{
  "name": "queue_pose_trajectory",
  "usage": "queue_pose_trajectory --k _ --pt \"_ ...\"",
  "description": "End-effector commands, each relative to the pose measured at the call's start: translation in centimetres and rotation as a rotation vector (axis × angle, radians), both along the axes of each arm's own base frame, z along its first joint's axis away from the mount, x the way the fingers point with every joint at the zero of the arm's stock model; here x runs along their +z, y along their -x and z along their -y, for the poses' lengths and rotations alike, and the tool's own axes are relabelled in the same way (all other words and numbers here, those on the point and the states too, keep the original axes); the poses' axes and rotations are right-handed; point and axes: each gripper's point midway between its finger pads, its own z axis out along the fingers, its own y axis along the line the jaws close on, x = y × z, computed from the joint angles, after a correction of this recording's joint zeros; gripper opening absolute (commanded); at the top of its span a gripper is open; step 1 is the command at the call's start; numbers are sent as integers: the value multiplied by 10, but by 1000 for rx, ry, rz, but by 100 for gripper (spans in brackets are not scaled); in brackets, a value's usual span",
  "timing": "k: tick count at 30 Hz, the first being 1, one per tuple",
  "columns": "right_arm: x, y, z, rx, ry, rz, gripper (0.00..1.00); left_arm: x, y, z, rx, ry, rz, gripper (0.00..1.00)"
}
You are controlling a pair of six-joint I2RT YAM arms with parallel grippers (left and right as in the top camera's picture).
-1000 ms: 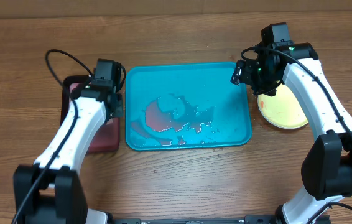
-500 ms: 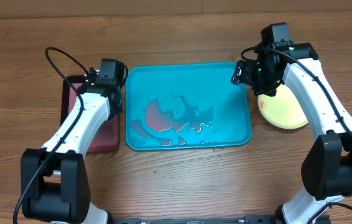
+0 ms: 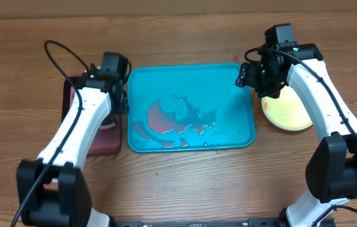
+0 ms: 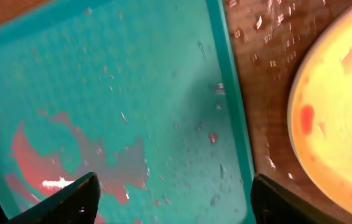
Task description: Clean dirty plates on tray and stack at the side
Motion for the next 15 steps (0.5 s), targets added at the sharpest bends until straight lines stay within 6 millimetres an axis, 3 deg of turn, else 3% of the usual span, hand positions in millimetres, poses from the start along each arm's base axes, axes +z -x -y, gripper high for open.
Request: queue_pose_trajectory --k 1,2,4,5,9,15 --pt "47 -5 -1 62 8 121 79 69 -8 28 -62 39 201 100" --pt "55 -4 0 71 11 136 80 77 -7 35 -81 48 224 100" --pt "80 1 5 66 36 182 97 90 -3 50 -123 63 261 100" --pt "96 6 8 69 47 214 100 94 -1 57 -143 69 272 100" --pt "149 25 15 64 65 329 100 95 1 70 -181 76 275 100" --pt "227 68 24 42 64 552 100 91 1 72 -186 73 262 100"
